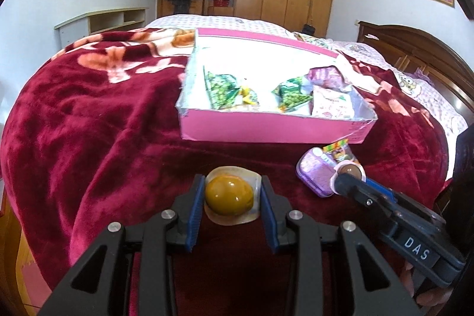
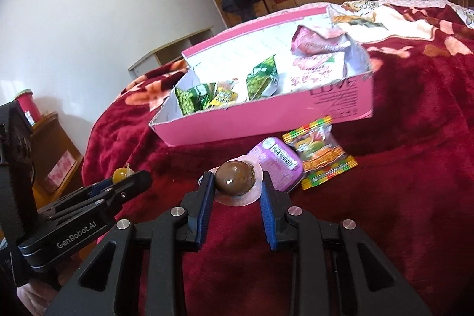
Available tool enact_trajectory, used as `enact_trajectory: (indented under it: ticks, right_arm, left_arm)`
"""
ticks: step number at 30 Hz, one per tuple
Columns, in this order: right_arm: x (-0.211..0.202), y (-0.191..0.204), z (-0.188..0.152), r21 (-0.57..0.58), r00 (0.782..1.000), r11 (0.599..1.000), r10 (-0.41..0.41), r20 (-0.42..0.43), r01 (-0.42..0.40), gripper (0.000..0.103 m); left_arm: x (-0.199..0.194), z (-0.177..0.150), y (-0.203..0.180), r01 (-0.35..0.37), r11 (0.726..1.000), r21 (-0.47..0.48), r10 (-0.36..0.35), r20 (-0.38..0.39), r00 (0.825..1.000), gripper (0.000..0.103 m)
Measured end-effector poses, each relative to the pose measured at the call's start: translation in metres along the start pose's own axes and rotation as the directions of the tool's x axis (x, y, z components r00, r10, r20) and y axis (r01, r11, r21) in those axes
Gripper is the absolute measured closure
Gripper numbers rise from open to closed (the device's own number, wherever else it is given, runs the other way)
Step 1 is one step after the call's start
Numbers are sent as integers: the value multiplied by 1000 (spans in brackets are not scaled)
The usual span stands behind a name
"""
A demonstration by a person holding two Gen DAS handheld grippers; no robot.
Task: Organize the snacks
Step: 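Carry both egg snacks up over the pink box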
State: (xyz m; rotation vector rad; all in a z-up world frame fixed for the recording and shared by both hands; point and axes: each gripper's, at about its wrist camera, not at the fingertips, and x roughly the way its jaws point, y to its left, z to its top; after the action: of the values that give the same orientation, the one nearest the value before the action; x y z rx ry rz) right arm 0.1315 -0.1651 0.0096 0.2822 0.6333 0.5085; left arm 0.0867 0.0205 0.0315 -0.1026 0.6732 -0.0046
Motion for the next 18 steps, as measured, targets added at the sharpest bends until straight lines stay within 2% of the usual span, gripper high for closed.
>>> enact_trajectory:
  ticks: [5,18]
  right_arm:
    - [-9,-5,6,6,1000,1000,-7,27,7,72]
    - [-22,-12,14,8,998,1000,6,68,-7,72]
  left_arm:
    - [3,8,-4,47,999,-14,-47,-6,999,66]
    - [22,34,-12,52,999,0,-52,7,999,66]
